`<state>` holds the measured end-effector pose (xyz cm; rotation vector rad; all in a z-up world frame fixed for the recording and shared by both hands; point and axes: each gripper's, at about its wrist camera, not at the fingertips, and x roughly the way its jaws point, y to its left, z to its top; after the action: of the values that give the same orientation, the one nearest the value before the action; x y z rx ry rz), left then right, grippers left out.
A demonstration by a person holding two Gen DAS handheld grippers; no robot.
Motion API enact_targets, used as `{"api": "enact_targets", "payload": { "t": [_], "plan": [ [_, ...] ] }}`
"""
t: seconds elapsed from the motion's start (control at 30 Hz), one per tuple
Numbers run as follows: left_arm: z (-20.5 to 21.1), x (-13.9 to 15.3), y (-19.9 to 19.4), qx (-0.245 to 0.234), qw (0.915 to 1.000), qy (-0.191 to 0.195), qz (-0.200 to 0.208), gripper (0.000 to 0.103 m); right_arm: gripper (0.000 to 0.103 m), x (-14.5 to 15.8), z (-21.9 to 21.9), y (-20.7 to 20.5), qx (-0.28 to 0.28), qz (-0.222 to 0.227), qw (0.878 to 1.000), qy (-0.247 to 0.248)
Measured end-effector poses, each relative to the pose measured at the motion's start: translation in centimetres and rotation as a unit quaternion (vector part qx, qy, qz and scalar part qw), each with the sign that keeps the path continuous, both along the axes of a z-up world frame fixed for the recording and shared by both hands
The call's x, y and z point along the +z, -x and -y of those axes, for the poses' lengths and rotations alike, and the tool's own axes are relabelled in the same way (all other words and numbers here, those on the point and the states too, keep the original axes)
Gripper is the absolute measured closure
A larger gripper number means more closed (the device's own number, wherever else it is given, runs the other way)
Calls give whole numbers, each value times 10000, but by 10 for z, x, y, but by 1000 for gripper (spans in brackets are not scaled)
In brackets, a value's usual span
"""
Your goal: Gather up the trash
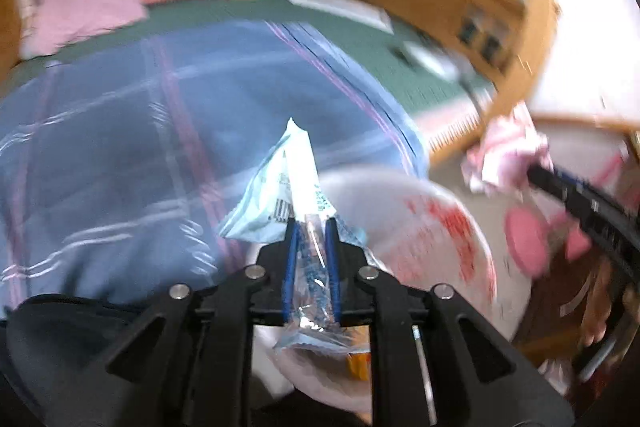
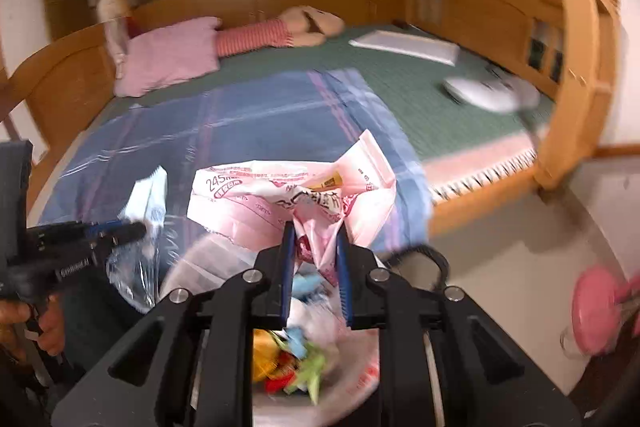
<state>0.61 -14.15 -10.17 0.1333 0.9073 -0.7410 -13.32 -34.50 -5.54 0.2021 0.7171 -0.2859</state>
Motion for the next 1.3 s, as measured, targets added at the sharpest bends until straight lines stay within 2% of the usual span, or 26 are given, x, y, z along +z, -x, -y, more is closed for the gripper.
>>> {"api": "enact_targets", "payload": {
  "t": [0.07,0.1,0.13,0.2,0.3,0.37,0.43,0.57,0.6,0.7,0.77,0.9,1.0,1.1,1.3],
  "plan": [
    [14,-7,6,-314,9994,-101,-72,80,83,-7,8,7,-137,-12,9998,-157],
    [18,-8,8,-435,9990,-112,-88,67,83,-11,12,10,-181,-25,9994,-283],
    [20,-9,11,-465,9988,-134,-62,48,83,-14,15,11,-189,-54,9991,-375],
    [21,-7,14,-363,9991,-185,108,32,82,-16,12,9,-135,-98,9991,-398],
    [10,0,12,147,9990,-304,298,27,79,-21,-3,1,45,-226,9994,-257],
    [1,6,10,582,9962,-445,467,27,69,-24,-7,-3,112,-328,9990,-292],
    [-10,15,8,1040,9898,-595,765,27,61,-26,-13,-7,259,-421,9980,-391],
    [-30,42,15,1598,9743,-751,1398,25,38,-12,-25,-6,379,-281,9986,-226],
    [-35,50,18,1716,9705,-758,1518,22,37,-4,-29,-4,305,-245,9991,-164],
    [-48,75,31,1964,9624,-673,1750,13,22,21,-40,3,215,-63,9997,-81],
    [-55,91,42,2032,9597,-556,1859,10,3,37,-49,8,291,71,9995,-84],
    [-64,117,63,2033,9583,-302,1984,5,3,59,-65,14,323,175,9993,39],
    [-70,128,73,2080,9574,-175,1996,3,3,64,-71,17,386,263,9989,73],
    [-75,133,76,2100,9599,-107,1856,3,3,66,-70,17,306,313,9990,118],
    [-77,133,80,2164,9584,-181,1851,3,3,66,-69,17,200,320,9992,111]
  ]
}}
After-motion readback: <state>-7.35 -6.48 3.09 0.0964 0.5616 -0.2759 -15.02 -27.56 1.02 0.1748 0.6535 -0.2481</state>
